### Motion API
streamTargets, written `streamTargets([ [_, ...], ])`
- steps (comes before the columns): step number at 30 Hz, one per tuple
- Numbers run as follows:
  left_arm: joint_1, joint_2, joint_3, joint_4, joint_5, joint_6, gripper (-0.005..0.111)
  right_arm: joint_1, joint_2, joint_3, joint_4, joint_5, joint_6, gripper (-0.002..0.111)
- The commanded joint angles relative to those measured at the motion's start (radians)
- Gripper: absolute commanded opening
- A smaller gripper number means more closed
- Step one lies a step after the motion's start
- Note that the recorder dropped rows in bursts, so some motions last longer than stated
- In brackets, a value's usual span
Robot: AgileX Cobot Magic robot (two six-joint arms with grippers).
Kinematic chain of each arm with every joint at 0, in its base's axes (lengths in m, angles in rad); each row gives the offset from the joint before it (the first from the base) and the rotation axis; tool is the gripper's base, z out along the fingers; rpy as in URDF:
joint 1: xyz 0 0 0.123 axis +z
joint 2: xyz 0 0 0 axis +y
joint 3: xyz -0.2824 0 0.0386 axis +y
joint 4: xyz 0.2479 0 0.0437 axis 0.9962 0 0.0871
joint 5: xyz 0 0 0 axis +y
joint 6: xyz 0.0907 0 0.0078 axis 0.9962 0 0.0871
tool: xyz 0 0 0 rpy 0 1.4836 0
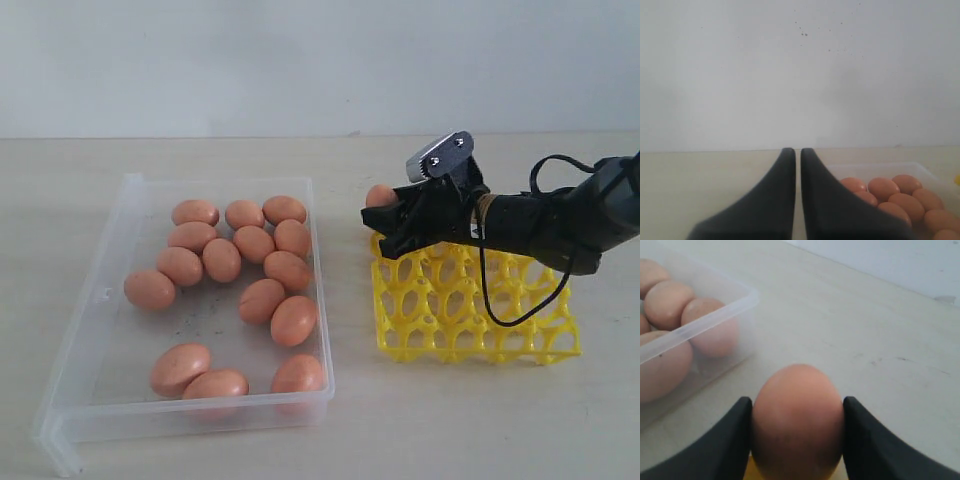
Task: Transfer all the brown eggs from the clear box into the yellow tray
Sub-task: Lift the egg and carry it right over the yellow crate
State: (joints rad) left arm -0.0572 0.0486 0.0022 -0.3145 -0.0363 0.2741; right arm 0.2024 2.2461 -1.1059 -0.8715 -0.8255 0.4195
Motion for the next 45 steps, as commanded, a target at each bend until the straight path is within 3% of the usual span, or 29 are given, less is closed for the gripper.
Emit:
streamTargets([
  [1, -0.003, 0.004, -0.002, -0.005, -0.016, 0.005, 0.004, 0.029, -0.002, -0.019, -0.001, 0.041, -0.002, 0.0],
  [14, -0.003, 0.004, -0.002, -0.005, -0.016, 0.005, 0.004, 0.036, -0.002, -0.024, 0.058, 0.158, 0.011, 0.004],
  [17, -0.003, 0.004, -0.002, -0.005, -0.016, 0.005, 0.004, 0.036, -0.002, -0.024, 0.062, 0.16, -0.003, 0.02],
  [20, -0.003, 0.004, -0.002, -0.005, -0.016, 0.005, 0.004, 0.036, -0.002, -0.024, 0.104, 0.16, -0.003, 0.045],
  [22, -0.003, 0.004, -0.002, -0.005, -0.016, 0.005, 0.004, 0.036, -0.002, -0.024, 0.128, 0.16, -0.003, 0.053],
  [45, -0.003, 0.004, -0.002, -0.005, -0.016, 0.005, 0.004, 0.036, -0.002, -0.024, 0.215, 0.057, -0.108, 0.054],
])
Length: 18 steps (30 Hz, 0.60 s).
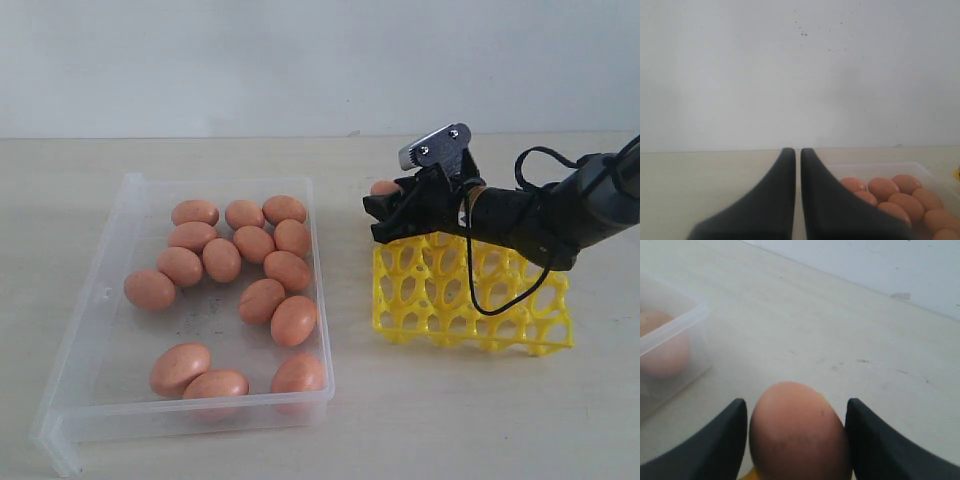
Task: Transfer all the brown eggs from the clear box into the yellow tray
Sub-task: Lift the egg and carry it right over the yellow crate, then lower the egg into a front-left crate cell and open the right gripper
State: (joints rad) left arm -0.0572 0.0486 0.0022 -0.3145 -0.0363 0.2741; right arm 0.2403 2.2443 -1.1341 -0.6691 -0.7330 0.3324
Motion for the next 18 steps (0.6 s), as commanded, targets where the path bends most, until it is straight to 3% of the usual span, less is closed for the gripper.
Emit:
streamTargets([
  [1, -0.003, 0.004, -0.002, -0.005, -0.016, 0.005, 0.004, -0.002, 0.0, 0.004, 0.013, -0.051, -0.021, 0.054],
  [14, -0.003, 0.004, -0.002, -0.005, -0.016, 0.005, 0.004, -0.002, -0.02, 0.004, 0.055, -0.163, -0.04, 0.054],
  [18, -0.003, 0.004, -0.002, -0.005, -0.016, 0.005, 0.004, 0.001, -0.121, 0.006, -0.06, -0.053, 0.093, 0.05],
])
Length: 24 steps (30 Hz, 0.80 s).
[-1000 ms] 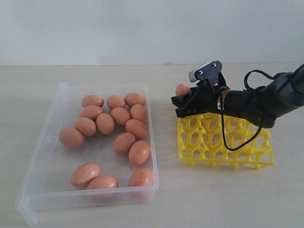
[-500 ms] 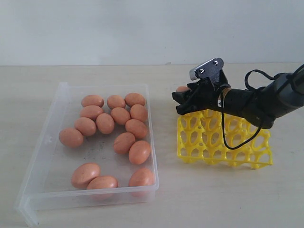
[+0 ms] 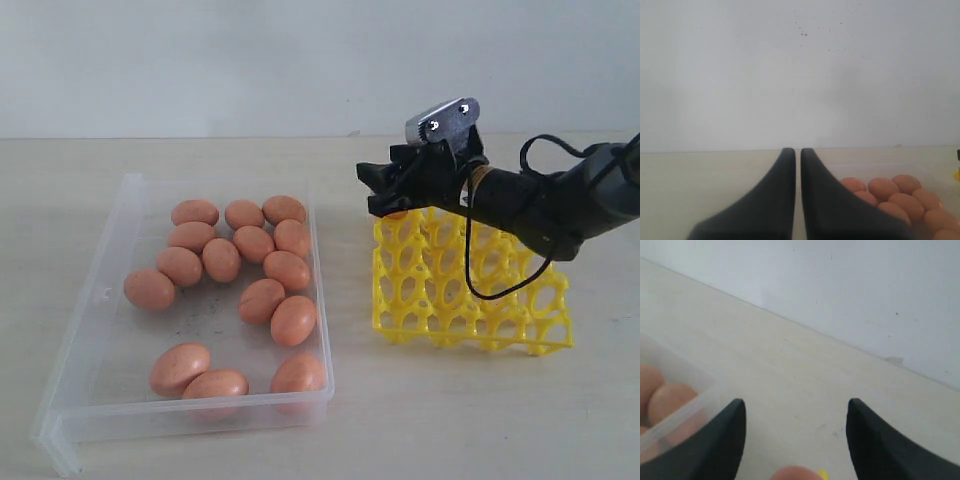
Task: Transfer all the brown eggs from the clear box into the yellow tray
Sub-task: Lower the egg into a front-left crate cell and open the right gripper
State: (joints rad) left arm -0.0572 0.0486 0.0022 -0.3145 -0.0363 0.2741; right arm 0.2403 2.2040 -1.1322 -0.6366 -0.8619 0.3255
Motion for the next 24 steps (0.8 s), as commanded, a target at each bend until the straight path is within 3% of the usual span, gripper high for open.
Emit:
streamTargets([
  [1, -0.003, 0.004, -0.002, -0.005, -0.016, 0.005, 0.004, 0.001, -0.105, 0.004, -0.13, 0.127, 0.132, 0.044],
  [3, -0.003, 0.004, -0.002, -0.005, -0.016, 0.005, 0.004, 0.001, -0.154, 0.004, -0.237, 0.264, 0.241, 0.022],
  [5, -0.003, 0.004, -0.002, -0.005, -0.016, 0.005, 0.004, 0.001, -0.192, 0.004, -0.493, 0.393, 0.481, 0.0],
  [8, -0.003, 0.004, -0.002, -0.005, -0.016, 0.005, 0.004, 0.001, -0.189, 0.004, -0.764, 0.427, 0.75, 0.0],
  [18, -0.003, 0.004, -0.002, -0.005, -0.016, 0.005, 0.004, 0.001, -0.151, 0.003, -0.6, 0.473, 0.58, 0.0],
  [24, -0.003, 0.004, -0.002, -0.005, -0.016, 0.005, 0.004, 0.001, -0.09, 0.003, -0.618, 0.501, 0.64, 0.0],
])
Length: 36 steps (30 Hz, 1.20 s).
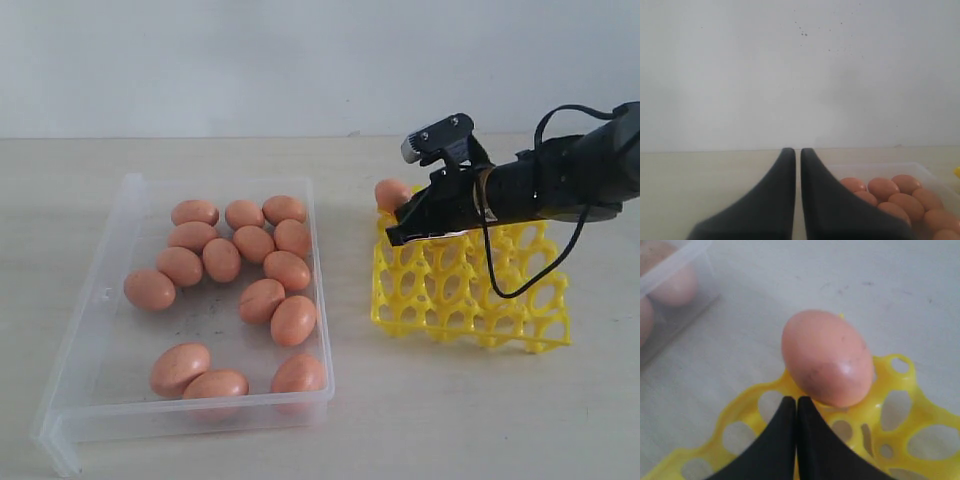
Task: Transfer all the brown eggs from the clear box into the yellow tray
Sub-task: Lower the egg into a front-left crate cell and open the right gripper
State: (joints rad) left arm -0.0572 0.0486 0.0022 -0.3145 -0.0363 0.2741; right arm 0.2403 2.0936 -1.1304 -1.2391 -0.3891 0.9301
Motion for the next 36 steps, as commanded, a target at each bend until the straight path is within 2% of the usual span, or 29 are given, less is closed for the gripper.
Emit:
streamTargets([
  [1, -0.003, 0.004, -0.002, -0.005, -0.016, 0.005, 0.004, 0.001, 0.022, 0.001, -0.086, 0.028, 0.104, 0.0],
  [3, -0.003, 0.004, -0.002, -0.005, -0.016, 0.005, 0.004, 0.001, 0.022, 0.001, -0.262, -0.028, 0.255, 0.0],
  [6, -0.003, 0.004, -0.002, -0.005, -0.016, 0.005, 0.004, 0.001, 0.022, 0.001, -0.425, -0.123, 0.385, 0.0],
  [9, -0.003, 0.004, -0.002, -0.005, -0.016, 0.005, 0.004, 0.001, 0.022, 0.001, -0.505, -0.197, 0.443, 0.0],
  [17, -0.003, 0.004, -0.002, -0.005, -0.016, 0.005, 0.004, 0.001, -0.013, 0.001, -0.505, -0.235, 0.407, 0.0],
  [22, -0.003, 0.004, -0.002, -0.005, -0.016, 0.005, 0.004, 0.001, -0.139, 0.001, -0.505, -0.268, 0.405, 0.0],
  [27, -0.003, 0.004, -0.002, -0.005, -0.016, 0.005, 0.004, 0.001, -0.206, 0.001, -0.496, -0.157, 0.434, 0.0],
  [31, -0.003, 0.004, -0.002, -0.005, -0.016, 0.005, 0.004, 0.029, -0.187, 0.001, -0.487, -0.252, 0.429, 0.0],
  [33, -0.003, 0.004, -0.002, -0.005, -0.016, 0.005, 0.004, 0.066, -0.168, 0.001, -0.483, -0.199, 0.421, 0.0],
  [36, -0.003, 0.004, -0.002, -0.005, -0.016, 0.005, 0.004, 0.132, -0.128, -0.001, -0.473, -0.018, 0.404, 0.0],
])
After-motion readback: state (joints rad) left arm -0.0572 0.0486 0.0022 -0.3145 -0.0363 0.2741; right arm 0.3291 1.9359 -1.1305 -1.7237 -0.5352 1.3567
